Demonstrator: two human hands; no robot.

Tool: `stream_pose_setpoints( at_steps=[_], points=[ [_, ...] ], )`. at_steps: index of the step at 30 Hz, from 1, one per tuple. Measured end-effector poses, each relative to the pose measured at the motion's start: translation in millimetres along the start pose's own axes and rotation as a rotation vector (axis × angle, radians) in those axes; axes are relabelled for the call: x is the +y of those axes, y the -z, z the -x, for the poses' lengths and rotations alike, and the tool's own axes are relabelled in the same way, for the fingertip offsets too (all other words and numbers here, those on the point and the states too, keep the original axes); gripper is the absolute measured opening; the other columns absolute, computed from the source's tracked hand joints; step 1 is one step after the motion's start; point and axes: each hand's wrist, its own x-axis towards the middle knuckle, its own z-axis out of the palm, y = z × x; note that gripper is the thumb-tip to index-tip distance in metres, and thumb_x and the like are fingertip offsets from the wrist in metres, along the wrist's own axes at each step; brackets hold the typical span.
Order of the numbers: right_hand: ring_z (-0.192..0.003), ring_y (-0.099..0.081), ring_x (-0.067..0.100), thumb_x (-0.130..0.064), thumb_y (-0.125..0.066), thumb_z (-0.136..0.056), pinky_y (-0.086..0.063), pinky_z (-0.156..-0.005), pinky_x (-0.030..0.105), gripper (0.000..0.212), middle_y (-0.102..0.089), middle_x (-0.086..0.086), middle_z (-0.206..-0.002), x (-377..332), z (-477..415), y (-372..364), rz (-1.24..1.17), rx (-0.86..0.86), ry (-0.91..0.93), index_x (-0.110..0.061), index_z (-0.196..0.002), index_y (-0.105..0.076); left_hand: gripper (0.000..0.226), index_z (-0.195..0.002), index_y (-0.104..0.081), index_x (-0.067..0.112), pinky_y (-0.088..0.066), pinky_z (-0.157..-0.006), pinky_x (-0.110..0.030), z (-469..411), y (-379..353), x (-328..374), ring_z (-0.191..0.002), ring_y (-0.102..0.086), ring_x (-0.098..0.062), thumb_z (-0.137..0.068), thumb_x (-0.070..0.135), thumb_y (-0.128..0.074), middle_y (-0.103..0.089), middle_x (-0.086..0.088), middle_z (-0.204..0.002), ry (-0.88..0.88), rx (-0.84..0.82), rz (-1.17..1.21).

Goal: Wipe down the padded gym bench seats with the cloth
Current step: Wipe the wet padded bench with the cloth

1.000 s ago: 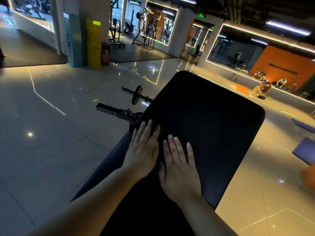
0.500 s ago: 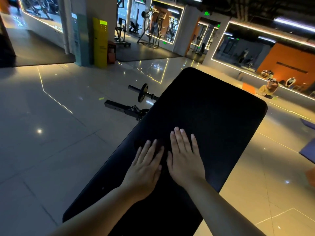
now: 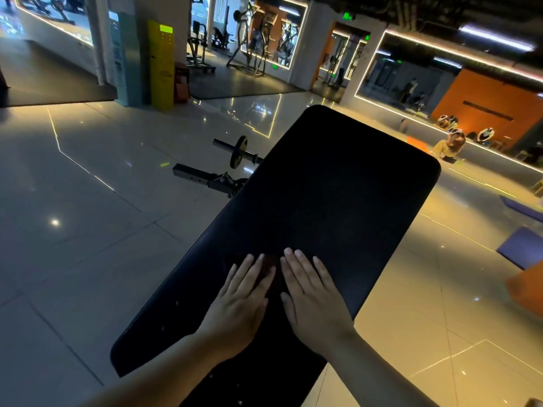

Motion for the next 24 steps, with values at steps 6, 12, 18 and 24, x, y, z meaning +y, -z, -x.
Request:
stream_pose_setpoints(
  at_steps=[6,12,18,24],
  points=[
    [-0.156,0.000,0.022,-0.040,-0.019,-0.108,-0.012,-0.123,0.047,0.061,-0.005,0.009,-0.169,-16,15,-7,-0.027,0.000,-0.078,-0.008,-0.160,-0.015,0.064,-0.156,0.011,0.035,0.018,-0.121,-0.032,7,-5,-21,-0.144,0.034,-0.008,-0.097,0.055,-0.003,0.031,0.009,-0.160,0.207,0.047,0.010],
    [-0.156,0.003,0.021,-0.038,-0.021,-0.107,-0.009,-0.124,0.046,0.061,-0.003,0.009,-0.169,-19,15,-6,-0.010,-0.020,-0.105,-0.008,-0.160,-0.016,0.060,-0.155,0.015,0.032,0.025,-0.117,-0.034,21,-12,29,-0.140,0.041,-0.008,-0.105,0.038,-0.018,0.037,0.011,-0.157,0.054,-0.029,0.083],
    [-0.156,0.005,0.019,-0.039,-0.018,-0.108,-0.008,-0.125,0.045,0.061,0.000,0.006,-0.170,-30,24,-8,-0.036,-0.014,-0.152,-0.010,-0.161,-0.010,0.058,-0.155,0.014,0.038,0.013,-0.121,-0.037,46,-14,-14,-0.144,0.035,-0.009,-0.102,0.051,-0.006,0.032,0.010,-0.160,0.043,-0.047,-0.021],
    [-0.156,0.002,0.020,-0.038,-0.024,-0.106,-0.013,-0.125,0.046,0.062,-0.003,0.008,-0.169,-33,22,-11,-0.024,0.000,-0.180,-0.009,-0.160,-0.013,0.061,-0.154,0.018,0.036,0.017,-0.121,-0.039,33,-18,-1,-0.140,0.041,-0.008,-0.105,0.037,-0.019,0.039,0.011,-0.156,0.319,0.034,0.162]
  ],
)
